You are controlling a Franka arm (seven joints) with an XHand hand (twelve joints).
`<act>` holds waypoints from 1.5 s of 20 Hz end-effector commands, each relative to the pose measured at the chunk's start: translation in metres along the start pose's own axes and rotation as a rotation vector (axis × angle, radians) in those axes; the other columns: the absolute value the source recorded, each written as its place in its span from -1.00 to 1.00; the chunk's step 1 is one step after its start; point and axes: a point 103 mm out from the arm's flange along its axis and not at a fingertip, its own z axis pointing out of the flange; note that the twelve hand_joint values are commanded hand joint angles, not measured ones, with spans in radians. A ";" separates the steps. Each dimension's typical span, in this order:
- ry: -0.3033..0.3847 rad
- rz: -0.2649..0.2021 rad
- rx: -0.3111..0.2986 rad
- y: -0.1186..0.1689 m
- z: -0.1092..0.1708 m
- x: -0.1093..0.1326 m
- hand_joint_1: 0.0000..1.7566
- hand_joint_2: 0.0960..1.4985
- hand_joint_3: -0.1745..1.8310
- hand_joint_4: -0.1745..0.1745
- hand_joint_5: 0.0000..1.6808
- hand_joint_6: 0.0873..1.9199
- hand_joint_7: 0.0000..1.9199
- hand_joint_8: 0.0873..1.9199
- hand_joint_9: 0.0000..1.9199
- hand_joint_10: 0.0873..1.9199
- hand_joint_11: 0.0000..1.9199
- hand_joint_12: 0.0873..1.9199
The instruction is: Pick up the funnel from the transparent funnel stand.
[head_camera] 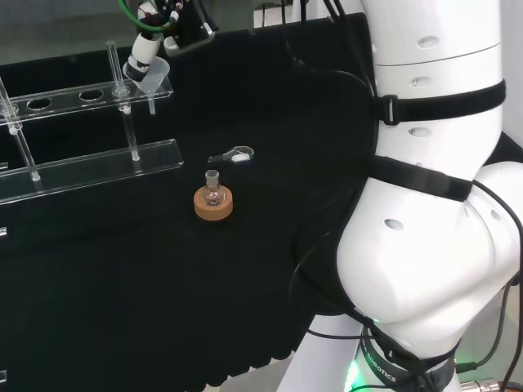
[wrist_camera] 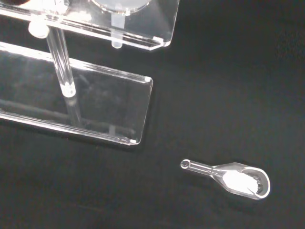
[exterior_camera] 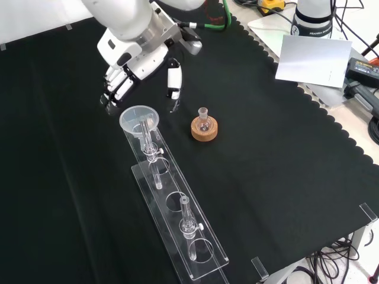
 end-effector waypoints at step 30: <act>-0.037 -0.008 0.061 0.037 0.021 0.017 -0.27 -0.10 -0.64 0.06 -0.91 -1.00 -1.00 -0.65 -0.73 -0.15 -0.57 0.44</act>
